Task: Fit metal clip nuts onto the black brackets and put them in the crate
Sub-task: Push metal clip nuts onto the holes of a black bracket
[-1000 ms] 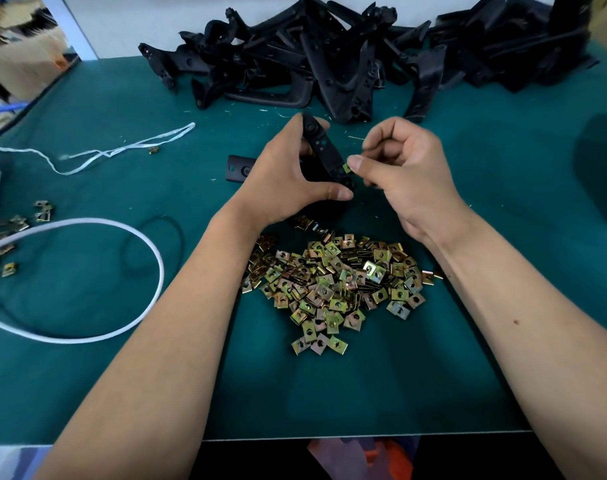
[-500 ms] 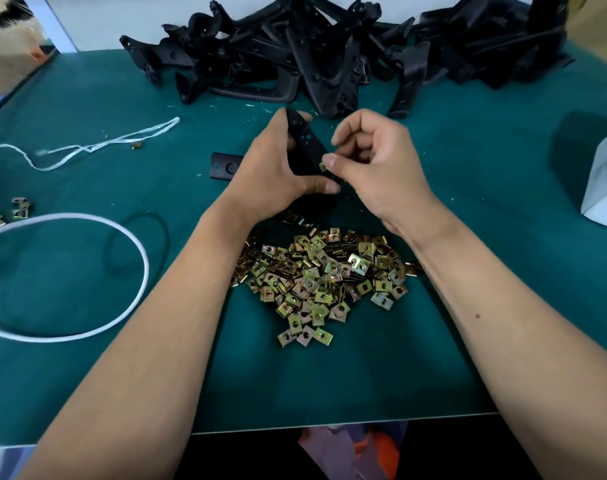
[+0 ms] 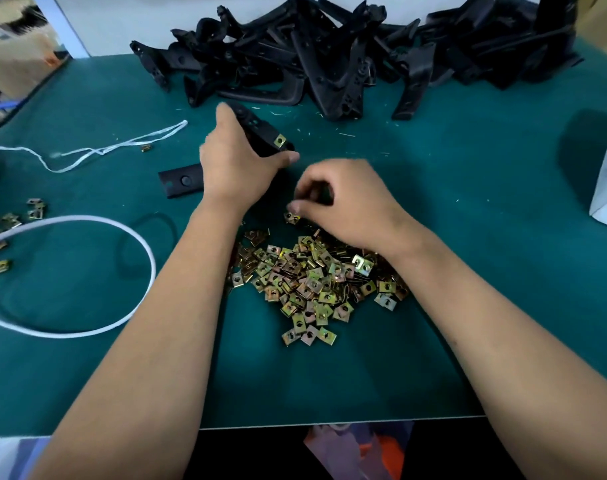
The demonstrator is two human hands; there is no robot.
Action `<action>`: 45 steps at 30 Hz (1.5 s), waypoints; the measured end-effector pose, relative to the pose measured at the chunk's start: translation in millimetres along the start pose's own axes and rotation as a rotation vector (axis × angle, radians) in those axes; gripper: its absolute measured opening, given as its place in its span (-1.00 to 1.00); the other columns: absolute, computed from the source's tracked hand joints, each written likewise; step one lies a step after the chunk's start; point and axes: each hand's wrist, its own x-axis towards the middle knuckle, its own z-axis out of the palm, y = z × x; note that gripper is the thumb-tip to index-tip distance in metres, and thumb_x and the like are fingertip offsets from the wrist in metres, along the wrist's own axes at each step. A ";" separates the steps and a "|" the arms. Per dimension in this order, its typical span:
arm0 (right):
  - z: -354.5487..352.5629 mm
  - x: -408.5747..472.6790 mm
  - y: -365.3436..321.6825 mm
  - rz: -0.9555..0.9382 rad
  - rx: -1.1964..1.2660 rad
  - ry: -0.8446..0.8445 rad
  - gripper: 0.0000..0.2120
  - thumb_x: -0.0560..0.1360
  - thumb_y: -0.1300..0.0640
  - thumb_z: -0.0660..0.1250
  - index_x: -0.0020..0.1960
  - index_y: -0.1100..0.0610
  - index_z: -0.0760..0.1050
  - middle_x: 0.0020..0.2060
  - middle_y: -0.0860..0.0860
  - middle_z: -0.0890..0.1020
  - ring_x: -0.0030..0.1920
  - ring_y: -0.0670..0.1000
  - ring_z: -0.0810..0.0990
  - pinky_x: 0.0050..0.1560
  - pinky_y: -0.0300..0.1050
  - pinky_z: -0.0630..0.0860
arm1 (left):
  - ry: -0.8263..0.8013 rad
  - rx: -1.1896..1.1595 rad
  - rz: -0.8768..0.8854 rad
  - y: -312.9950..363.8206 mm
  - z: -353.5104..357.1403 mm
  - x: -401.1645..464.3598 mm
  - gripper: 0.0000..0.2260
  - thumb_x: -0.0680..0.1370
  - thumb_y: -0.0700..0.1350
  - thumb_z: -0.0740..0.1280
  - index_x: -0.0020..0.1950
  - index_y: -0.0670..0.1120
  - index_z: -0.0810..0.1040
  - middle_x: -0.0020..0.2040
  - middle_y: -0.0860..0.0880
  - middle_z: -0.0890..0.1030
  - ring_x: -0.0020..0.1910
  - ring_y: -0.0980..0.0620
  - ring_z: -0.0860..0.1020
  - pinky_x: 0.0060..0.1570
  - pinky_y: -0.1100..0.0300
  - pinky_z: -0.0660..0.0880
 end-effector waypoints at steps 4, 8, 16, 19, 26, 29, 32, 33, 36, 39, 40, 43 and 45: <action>1.0 5.1 -4.2 -0.060 -0.154 -0.117 -0.77 0.43 -0.19 0.53 0.01 -0.14 0.63 -0.13 -0.17 0.53 -0.13 -0.13 0.49 -0.12 -0.11 0.41 | 0.014 -0.008 0.007 -0.5 0.5 -0.9 -0.30 0.28 0.16 0.66 0.12 -0.13 0.33 0.04 -0.08 0.59 0.09 -0.18 0.56 0.20 -0.15 0.47; -0.6 4.9 -4.2 -0.054 -0.036 -0.162 -0.82 0.43 0.02 0.59 -0.12 -0.11 0.58 -0.24 -0.18 0.59 -0.29 -0.25 0.50 -0.24 -0.30 0.35 | -0.021 -0.058 0.009 -0.4 0.1 -0.7 -0.31 0.26 0.13 0.68 0.08 -0.13 0.30 0.00 -0.10 0.62 0.03 -0.17 0.59 0.12 -0.16 0.52; -27.4 -4.0 19.6 0.081 0.341 -0.012 -0.95 0.52 0.19 0.50 -0.09 0.12 0.65 -0.31 -0.02 0.74 -0.39 -0.08 0.66 -0.27 -0.28 0.53 | -0.192 -0.191 0.096 5.9 -0.6 -8.1 -0.29 0.28 0.07 0.68 0.24 -0.15 0.41 0.01 0.03 0.65 0.01 0.12 0.61 0.05 0.20 0.55; -30.3 -4.6 22.0 0.145 0.505 0.064 -0.93 0.57 0.23 0.44 -0.08 0.20 0.60 -0.28 0.08 0.74 -0.37 -0.02 0.67 -0.36 -0.33 0.47 | -0.267 -0.266 0.141 7.9 0.5 -11.9 -0.32 0.31 0.05 0.66 0.27 -0.09 0.39 0.02 0.06 0.64 -0.01 0.20 0.59 -0.03 0.39 0.49; -29.0 -3.4 27.2 0.171 0.396 0.129 -0.91 0.59 0.17 0.42 -0.08 0.16 0.64 -0.33 0.00 0.70 -0.29 -0.12 0.67 -0.29 -0.26 0.52 | -0.373 -0.298 0.200 9.6 -0.8 -14.9 -0.18 0.32 0.20 0.63 0.45 0.00 0.34 0.06 0.11 0.61 0.11 0.12 0.60 0.11 0.29 0.49; -28.5 -2.9 28.2 0.188 0.392 0.114 -0.93 0.60 0.17 0.41 -0.06 0.11 0.64 -0.33 0.01 0.73 -0.32 -0.03 0.68 -0.27 -0.14 0.60 | -0.382 -0.311 0.176 10.7 -1.7 -16.3 -0.20 0.32 0.32 0.52 0.44 0.00 0.37 0.07 0.07 0.60 0.13 0.07 0.59 0.19 0.15 0.53; -29.2 -1.5 29.9 0.155 0.337 0.178 -0.94 0.56 0.12 0.47 -0.04 0.01 0.73 -0.23 -0.11 0.74 -0.20 -0.17 0.67 -0.09 -0.20 0.59 | -0.427 -0.349 0.148 11.5 -1.2 -17.7 -0.39 0.46 0.18 0.44 0.44 -0.01 0.40 0.02 0.08 0.57 0.09 0.06 0.58 0.19 0.07 0.54; -28.9 -1.2 29.8 0.167 0.385 0.196 -0.92 0.56 0.12 0.46 -0.03 -0.01 0.74 -0.19 -0.14 0.74 -0.15 -0.21 0.67 -0.08 -0.24 0.57 | -0.449 -0.365 0.145 12.3 -1.1 -18.2 -0.43 0.49 0.13 0.41 0.45 -0.01 0.40 0.02 0.06 0.56 0.07 0.05 0.57 0.18 0.08 0.53; -27.7 -0.3 27.5 0.223 0.581 0.254 -0.86 0.57 0.21 0.45 -0.01 0.00 0.73 -0.13 -0.12 0.75 -0.09 -0.20 0.67 -0.14 -0.31 0.55 | -0.514 -0.414 0.173 17.3 -1.9 -20.4 -0.45 0.50 -0.01 0.37 0.49 -0.04 0.39 0.02 0.04 0.58 0.07 0.08 0.57 0.18 0.15 0.50; -26.7 0.5 24.7 0.223 0.727 0.367 -0.90 0.51 0.27 0.50 -0.02 0.10 0.72 -0.18 -0.02 0.75 -0.16 -0.13 0.68 -0.22 -0.26 0.55 | -0.529 -0.368 0.245 22.7 0.2 -24.1 -0.42 0.54 -0.07 0.42 0.54 -0.10 0.37 0.07 0.09 0.63 0.11 0.22 0.59 0.26 0.27 0.47; -26.9 0.4 24.6 0.228 0.758 0.409 -0.92 0.49 0.26 0.53 -0.05 0.12 0.71 -0.21 0.00 0.74 -0.20 -0.11 0.67 -0.24 -0.24 0.54 | -0.519 -0.345 0.274 24.7 1.9 -25.6 -0.42 0.56 -0.10 0.43 0.55 -0.12 0.36 0.10 0.12 0.63 0.13 0.26 0.58 0.28 0.31 0.45; -24.9 1.5 24.0 0.245 0.791 0.466 -0.93 0.47 0.25 0.55 -0.12 0.11 0.71 -0.23 0.02 0.75 -0.20 -0.06 0.69 -0.13 -0.15 0.62 | -0.476 -0.318 0.316 28.8 7.1 -28.3 -0.40 0.58 -0.14 0.45 0.58 -0.15 0.32 0.19 0.05 0.64 0.23 0.17 0.58 0.39 0.17 0.43; -23.1 2.5 22.6 0.254 0.806 0.475 -0.94 0.48 0.26 0.53 -0.11 0.12 0.72 -0.20 0.06 0.76 -0.13 0.00 0.71 0.01 -0.05 0.67 | -0.461 -0.308 0.331 30.3 9.5 -28.6 -0.37 0.58 -0.13 0.46 0.60 -0.15 0.30 0.21 -0.03 0.65 0.25 0.07 0.59 0.42 0.05 0.42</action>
